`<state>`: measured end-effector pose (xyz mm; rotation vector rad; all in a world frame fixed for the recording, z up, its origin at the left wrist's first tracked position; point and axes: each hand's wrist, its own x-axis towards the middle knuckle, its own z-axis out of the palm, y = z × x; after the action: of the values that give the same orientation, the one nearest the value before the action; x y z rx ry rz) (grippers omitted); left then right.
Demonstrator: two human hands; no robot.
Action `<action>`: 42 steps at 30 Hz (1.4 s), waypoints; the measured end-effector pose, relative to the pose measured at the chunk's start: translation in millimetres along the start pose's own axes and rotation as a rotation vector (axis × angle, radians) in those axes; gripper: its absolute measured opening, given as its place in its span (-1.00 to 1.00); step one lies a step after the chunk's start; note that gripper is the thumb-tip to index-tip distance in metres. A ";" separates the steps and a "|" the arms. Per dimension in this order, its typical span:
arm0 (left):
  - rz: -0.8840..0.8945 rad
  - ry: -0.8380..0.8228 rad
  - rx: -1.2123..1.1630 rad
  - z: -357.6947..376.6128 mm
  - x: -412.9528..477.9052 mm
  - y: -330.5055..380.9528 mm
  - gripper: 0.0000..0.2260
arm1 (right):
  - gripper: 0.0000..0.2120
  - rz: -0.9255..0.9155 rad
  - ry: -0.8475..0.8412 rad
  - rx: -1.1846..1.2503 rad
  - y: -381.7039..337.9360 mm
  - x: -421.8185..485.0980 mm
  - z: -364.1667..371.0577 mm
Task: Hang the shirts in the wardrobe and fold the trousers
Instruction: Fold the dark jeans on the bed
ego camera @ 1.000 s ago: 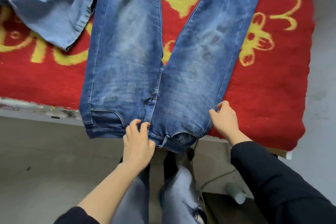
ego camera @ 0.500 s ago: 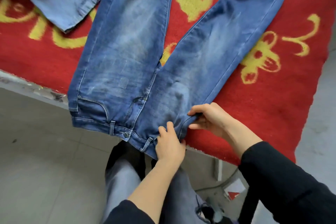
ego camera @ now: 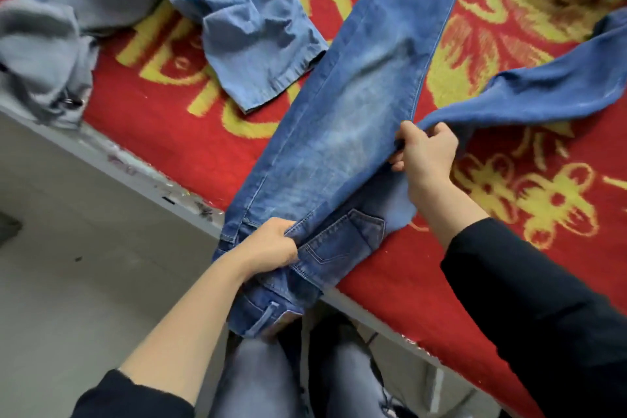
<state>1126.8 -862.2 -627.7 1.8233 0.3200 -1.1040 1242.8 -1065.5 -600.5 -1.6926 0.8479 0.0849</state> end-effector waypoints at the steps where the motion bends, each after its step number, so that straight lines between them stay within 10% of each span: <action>1: -0.029 0.038 -0.021 -17.2 2.0 -7.8 -0.75 | -0.82 -0.052 -0.012 -0.008 -8.8 -2.4 21.6; 6: -0.175 0.214 0.061 -78.8 20.6 -66.3 -0.85 | -0.90 -0.155 -0.200 -0.221 2.9 -9.7 117.6; 12: -0.260 0.132 0.386 -89.2 43.7 -67.9 -0.78 | -0.41 0.075 -0.444 -0.720 36.9 -0.7 139.2; 22: 0.276 0.541 0.737 -75.8 130.3 68.4 -0.36 | -0.68 0.211 0.088 -0.300 11.0 108.8 48.3; 33: 0.822 0.289 1.253 -50.1 260.8 152.8 -0.21 | -0.90 0.376 0.560 0.274 16.3 238.2 -52.6; 42: 0.814 0.348 0.871 -65.0 289.2 200.8 -0.72 | -0.69 0.262 0.715 0.565 -47.7 312.9 -83.0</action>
<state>1448.9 -979.7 -730.6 2.5364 -0.7819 -0.3250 1468.6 -1287.0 -684.3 -1.0557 1.4579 -0.5652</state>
